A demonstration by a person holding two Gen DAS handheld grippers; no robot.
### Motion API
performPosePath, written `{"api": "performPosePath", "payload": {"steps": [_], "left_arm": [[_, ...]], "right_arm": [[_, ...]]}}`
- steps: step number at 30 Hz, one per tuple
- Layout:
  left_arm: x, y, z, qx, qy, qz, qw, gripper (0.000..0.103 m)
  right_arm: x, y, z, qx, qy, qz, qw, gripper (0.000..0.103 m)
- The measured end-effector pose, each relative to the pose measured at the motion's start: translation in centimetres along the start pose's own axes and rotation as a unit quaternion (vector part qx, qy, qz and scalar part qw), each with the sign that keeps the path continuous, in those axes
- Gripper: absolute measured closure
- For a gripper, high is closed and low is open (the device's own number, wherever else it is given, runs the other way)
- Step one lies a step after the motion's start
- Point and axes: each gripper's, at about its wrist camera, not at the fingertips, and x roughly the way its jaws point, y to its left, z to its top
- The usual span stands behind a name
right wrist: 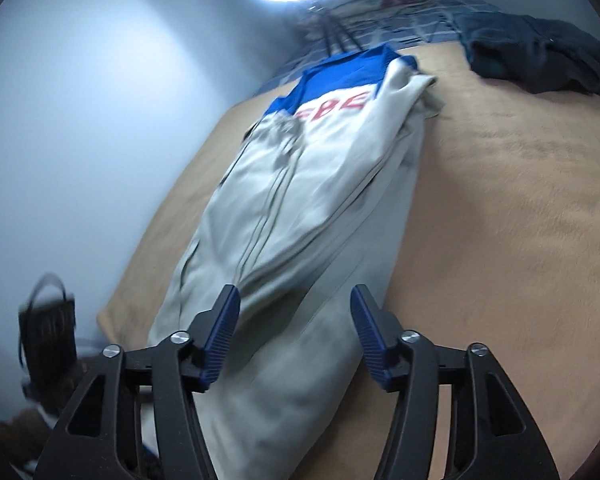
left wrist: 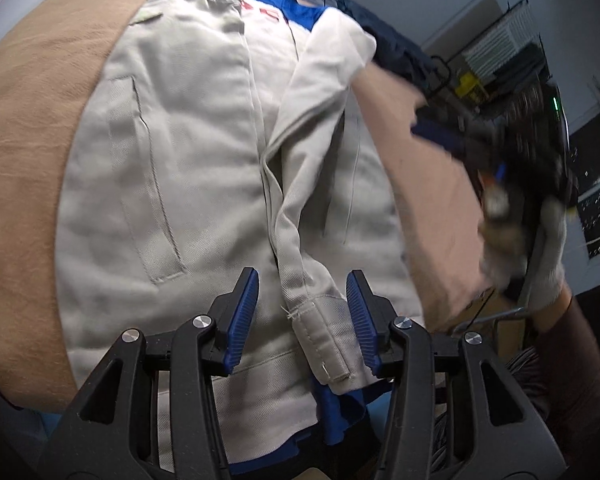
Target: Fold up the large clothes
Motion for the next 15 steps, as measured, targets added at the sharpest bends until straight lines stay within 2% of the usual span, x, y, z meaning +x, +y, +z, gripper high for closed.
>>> {"api": "performPosePath", "payload": {"steps": [4, 8, 9, 11, 15], "left_arm": [[1.2, -0.3, -0.4, 0.009, 0.020, -0.003, 0.9997, 0.057], [1.9, -0.9, -0.7, 0.030, 0.024, -0.001, 0.9993, 0.058], [2.0, -0.9, -0.7, 0.032, 0.024, -0.002, 0.9992, 0.060], [2.1, -0.9, -0.7, 0.031, 0.029, -0.010, 0.9990, 0.071], [2.1, -1.0, -0.8, 0.024, 0.035, -0.026, 0.9988, 0.075]], "right_arm": [[1.3, -2.3, 3.2, 0.024, -0.026, -0.025, 0.999, 0.044], [2.6, -5.1, 6.2, 0.064, -0.062, -0.042, 0.995, 0.044], [3.0, -5.7, 6.9, 0.077, -0.068, -0.044, 0.994, 0.044], [4.0, -6.8, 8.3, 0.100, -0.076, -0.042, 0.991, 0.044], [6.5, -8.1, 10.5, 0.129, -0.084, -0.046, 0.987, 0.044]]}}
